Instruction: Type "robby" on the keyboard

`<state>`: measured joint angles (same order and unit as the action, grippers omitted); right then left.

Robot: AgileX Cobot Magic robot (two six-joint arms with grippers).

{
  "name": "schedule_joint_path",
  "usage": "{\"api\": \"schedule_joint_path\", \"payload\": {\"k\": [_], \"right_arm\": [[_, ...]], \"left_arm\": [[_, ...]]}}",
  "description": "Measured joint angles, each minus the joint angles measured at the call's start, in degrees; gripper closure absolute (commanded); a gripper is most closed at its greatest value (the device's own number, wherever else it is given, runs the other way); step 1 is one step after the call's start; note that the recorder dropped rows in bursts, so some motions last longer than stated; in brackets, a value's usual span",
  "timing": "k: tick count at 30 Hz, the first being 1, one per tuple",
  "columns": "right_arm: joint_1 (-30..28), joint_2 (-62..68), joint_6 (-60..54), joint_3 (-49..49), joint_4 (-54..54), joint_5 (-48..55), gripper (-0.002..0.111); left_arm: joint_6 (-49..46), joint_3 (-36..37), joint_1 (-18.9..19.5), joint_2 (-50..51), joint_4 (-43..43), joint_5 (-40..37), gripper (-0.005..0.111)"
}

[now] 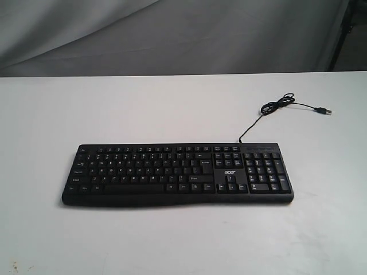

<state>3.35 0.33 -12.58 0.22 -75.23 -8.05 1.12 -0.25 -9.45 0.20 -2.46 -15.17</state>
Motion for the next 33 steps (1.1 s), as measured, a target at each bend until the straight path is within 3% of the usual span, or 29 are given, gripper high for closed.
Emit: {"api": "schedule_joint_path", "payload": {"k": [14, 22, 26, 33], "right_arm": [[0.0, 0.0, 14.03, 0.0, 1.81, 0.0, 0.108], [0.0, 0.0, 13.41, 0.0, 25.58, 6.01, 0.108], [0.0, 0.0, 13.16, 0.0, 48.82, 11.32, 0.108], [0.0, 0.0, 13.18, 0.0, 71.54, 20.64, 0.108]], "left_arm": [[0.0, 0.0, 0.0, 0.0, 0.0, 0.0, 0.107], [0.0, 0.0, 0.0, 0.0, 0.0, 0.0, 0.107], [0.0, 0.0, 0.0, 0.0, 0.0, 0.0, 0.107], [0.0, 0.0, 0.0, 0.0, 0.0, 0.0, 0.107]]}}
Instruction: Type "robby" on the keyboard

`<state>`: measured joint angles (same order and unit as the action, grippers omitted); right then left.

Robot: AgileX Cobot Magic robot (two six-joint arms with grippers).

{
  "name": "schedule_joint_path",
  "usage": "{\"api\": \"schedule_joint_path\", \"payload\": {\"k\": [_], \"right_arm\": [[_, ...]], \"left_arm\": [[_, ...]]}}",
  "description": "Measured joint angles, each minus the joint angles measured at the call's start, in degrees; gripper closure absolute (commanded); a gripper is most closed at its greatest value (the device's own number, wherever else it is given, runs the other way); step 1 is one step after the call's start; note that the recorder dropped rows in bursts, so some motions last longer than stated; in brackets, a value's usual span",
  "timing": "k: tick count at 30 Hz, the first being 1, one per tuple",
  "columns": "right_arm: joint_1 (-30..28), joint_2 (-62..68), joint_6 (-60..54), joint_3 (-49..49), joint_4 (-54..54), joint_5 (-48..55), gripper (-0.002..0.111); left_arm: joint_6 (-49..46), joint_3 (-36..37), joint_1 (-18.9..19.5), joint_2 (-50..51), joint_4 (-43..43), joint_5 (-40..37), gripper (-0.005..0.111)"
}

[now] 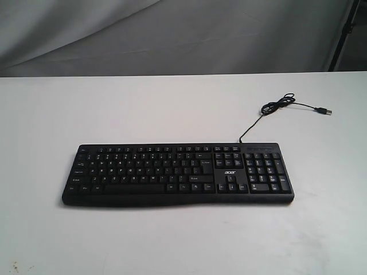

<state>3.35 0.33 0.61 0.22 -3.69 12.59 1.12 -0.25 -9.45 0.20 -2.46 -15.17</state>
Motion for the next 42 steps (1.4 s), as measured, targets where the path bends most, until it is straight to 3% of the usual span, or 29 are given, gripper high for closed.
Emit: {"api": "schedule_joint_path", "payload": {"k": [6, 42], "right_arm": [[0.0, 0.0, -0.11, 0.0, 3.29, 7.09, 0.108], [0.0, 0.0, -0.23, 0.0, 3.69, 7.33, 0.108]], "left_arm": [[0.0, 0.0, 0.0, 0.0, 0.0, 0.0, 0.107], [0.0, 0.0, 0.0, 0.0, 0.0, 0.0, 0.107]]}}
